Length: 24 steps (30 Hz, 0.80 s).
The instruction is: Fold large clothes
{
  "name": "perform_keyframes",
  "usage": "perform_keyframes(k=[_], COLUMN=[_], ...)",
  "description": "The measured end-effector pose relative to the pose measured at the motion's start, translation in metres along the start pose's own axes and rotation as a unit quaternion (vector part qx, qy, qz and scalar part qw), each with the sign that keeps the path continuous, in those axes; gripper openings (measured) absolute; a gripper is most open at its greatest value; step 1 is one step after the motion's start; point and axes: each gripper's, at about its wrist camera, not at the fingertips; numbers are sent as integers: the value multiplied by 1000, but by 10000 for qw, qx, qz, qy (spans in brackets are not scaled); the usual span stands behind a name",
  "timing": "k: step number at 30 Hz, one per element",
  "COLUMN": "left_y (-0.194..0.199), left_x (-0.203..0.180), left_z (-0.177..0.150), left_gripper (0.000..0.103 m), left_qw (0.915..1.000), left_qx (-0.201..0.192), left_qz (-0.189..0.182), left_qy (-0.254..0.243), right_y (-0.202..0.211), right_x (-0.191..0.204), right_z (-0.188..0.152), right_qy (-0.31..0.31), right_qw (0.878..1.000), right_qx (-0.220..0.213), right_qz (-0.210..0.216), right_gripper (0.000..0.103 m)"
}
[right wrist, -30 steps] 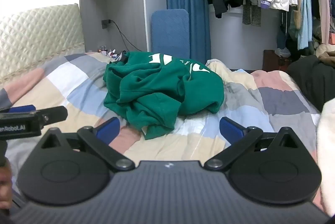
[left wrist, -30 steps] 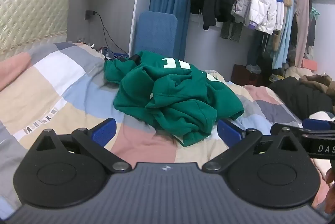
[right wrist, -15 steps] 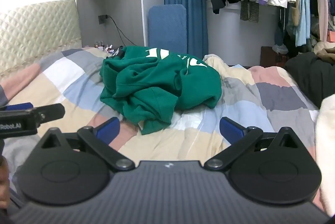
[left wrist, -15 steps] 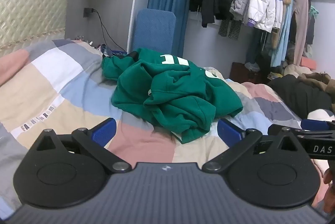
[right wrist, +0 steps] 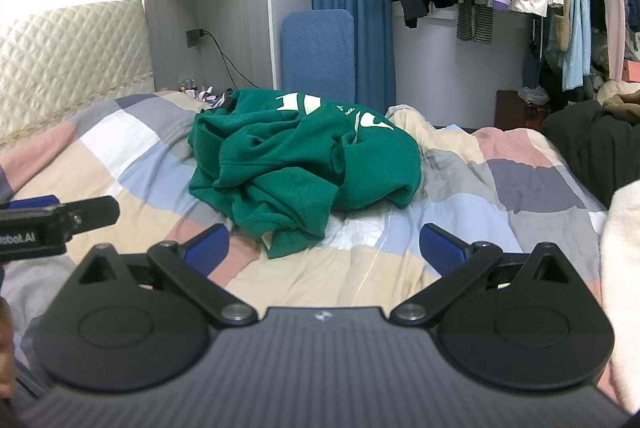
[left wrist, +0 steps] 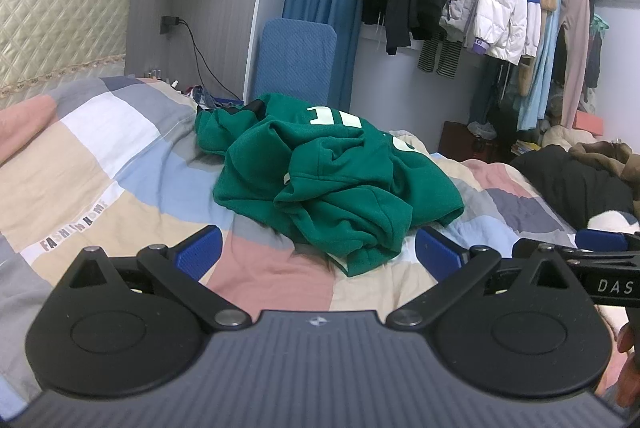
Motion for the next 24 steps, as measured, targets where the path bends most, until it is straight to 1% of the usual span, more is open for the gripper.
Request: perform_keyframes(k=[4, 7, 15, 24], left_y=[0, 0, 1, -1], left_x=[0, 0, -5, -6], left_z=[-1, -2, -4, -6], left_gripper=[103, 103, 103, 103], left_qw=[10000, 10000, 9999, 9999], left_qx=[1, 2, -60, -49], left_qz=[-17, -15, 12, 17], left_qy=[-49, -52, -121, -130], right_y=[0, 0, 0, -3], right_x=[0, -3, 0, -2], right_z=[1, 1, -1, -2], right_qy=[-36, -98, 27, -79], right_qw=[10000, 9999, 9999, 9999], right_qx=[-16, 8, -26, 44], right_qz=[-77, -82, -118, -107], right_gripper=[103, 103, 103, 103])
Point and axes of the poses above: each gripper's, at about its wrist camera, not at the fingertips, and y roughly against the way its jaws point, x to its left, z to its top, and after that the axes turned 7 degrees about y, right-handed
